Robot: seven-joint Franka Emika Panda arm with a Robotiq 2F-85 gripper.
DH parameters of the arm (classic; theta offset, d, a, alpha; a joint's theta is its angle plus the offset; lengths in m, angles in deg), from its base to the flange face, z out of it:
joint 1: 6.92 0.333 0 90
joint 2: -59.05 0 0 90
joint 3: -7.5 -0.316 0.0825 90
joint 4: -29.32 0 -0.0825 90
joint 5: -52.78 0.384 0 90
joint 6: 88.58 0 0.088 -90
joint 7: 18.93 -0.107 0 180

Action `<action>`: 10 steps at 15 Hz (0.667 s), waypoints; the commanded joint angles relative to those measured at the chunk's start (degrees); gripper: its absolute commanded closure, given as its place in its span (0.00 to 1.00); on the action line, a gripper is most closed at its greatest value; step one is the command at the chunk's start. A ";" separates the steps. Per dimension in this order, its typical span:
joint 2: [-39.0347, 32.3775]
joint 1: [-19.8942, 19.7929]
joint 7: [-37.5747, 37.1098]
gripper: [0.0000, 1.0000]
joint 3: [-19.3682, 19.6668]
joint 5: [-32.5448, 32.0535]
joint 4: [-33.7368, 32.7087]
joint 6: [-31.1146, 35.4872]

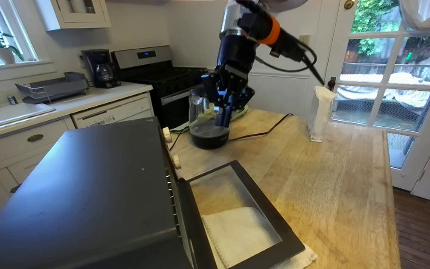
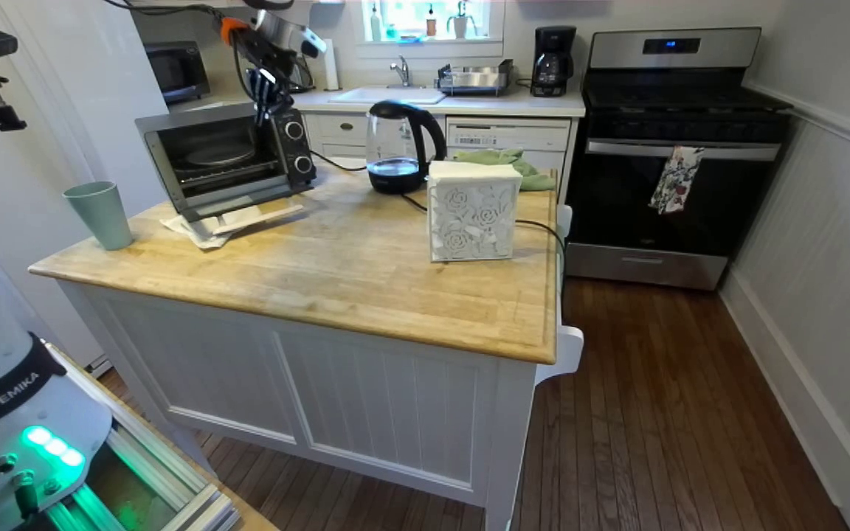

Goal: Remove the plate from the oven top and put it in the oven on the oven wire rack

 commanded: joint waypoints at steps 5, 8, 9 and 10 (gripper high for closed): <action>12.75 1.05 -4.21 0.25 -0.04 -23.60 0.59 -17.63; 16.49 0.24 0.16 0.04 -0.02 -30.31 1.95 -18.47; 17.48 -0.07 0.88 0.01 0.11 -32.28 2.30 -18.82; 18.44 -0.43 1.49 0.00 0.22 -33.47 2.82 -18.26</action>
